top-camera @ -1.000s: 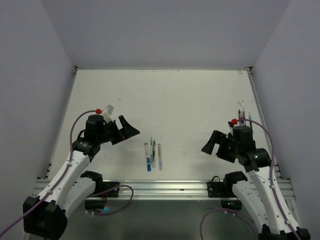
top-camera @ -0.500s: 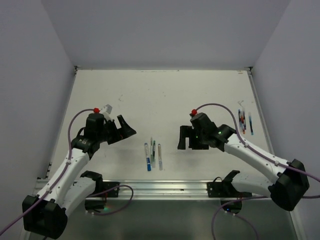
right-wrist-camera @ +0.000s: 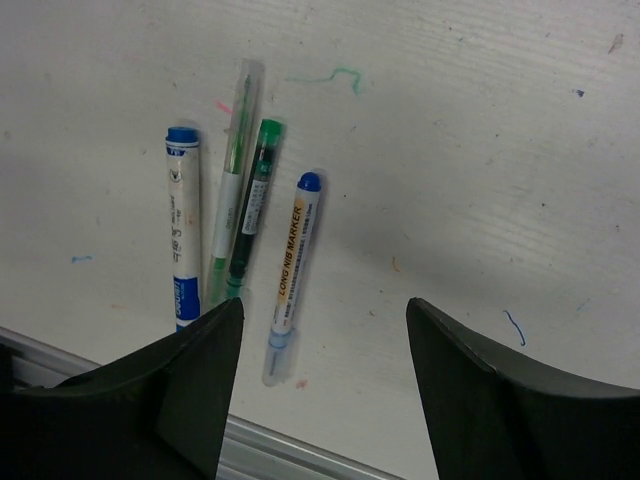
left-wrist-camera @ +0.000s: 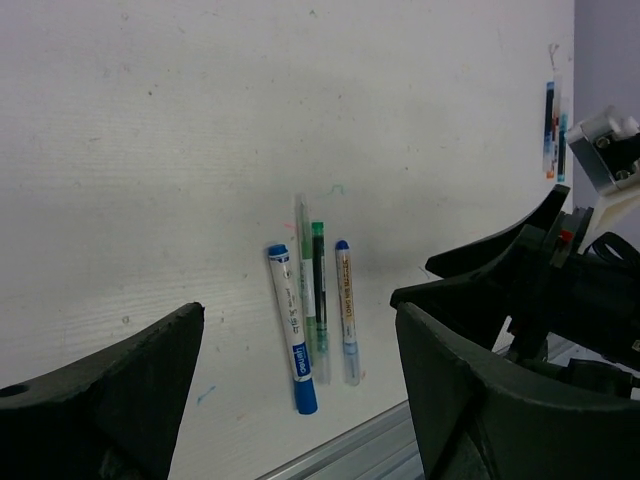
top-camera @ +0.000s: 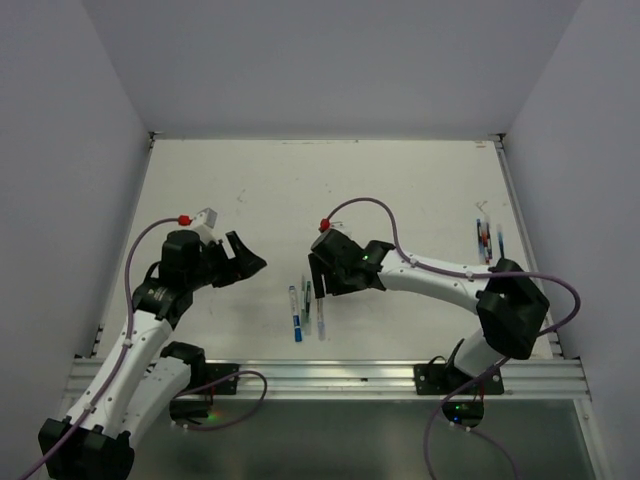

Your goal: Open the pen caps

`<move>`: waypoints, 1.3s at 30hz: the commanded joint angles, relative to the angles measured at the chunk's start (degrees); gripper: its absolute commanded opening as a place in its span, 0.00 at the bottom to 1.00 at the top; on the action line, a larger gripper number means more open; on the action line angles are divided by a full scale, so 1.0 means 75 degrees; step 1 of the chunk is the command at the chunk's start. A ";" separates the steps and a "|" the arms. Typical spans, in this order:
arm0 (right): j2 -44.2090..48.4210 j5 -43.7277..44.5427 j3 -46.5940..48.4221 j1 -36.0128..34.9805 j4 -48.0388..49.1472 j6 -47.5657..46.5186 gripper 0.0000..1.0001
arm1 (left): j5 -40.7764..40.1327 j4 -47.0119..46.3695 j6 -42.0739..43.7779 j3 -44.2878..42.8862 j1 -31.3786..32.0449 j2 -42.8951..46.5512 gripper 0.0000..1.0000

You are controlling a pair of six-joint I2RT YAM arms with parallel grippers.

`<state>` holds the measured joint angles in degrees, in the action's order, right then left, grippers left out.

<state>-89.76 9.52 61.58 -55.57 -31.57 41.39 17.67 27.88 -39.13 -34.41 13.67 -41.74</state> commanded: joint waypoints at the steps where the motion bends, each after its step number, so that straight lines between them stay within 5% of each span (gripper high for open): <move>1: -0.0489 0.0653 0.0426 -0.0184 0.0272 0.0247 0.68 | 0.0011 0.0197 0.0272 -0.0298 0.0017 0.0080 0.80; 6: -0.1051 0.0758 0.0449 -0.0453 0.0483 0.0400 0.54 | -0.0012 0.0279 0.0284 -0.0287 0.0005 0.0139 0.80; 19: -0.1825 0.0828 0.0590 -0.0711 0.0624 0.0552 0.44 | -0.0001 0.0361 0.0320 -0.0275 0.0005 0.0186 0.80; 26: -0.2224 0.1050 0.0543 -0.0887 0.0566 0.0658 0.21 | 0.0011 0.0384 0.0320 -0.0298 0.0005 0.0209 0.80; 34: -0.1815 0.1367 0.0028 -0.0923 0.0659 0.0857 0.00 | 0.0783 -0.0106 0.0483 -0.0170 0.0017 -0.0001 0.83; 39: -0.1136 0.1484 -0.0441 -0.0888 0.0776 0.0915 0.00 | 0.1628 -0.0997 0.0309 0.0088 0.0110 -0.0270 0.84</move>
<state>-101.86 17.50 61.06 -62.26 -24.73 46.78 23.92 26.33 -37.26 -34.20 13.74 -42.72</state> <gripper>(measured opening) 0.153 0.838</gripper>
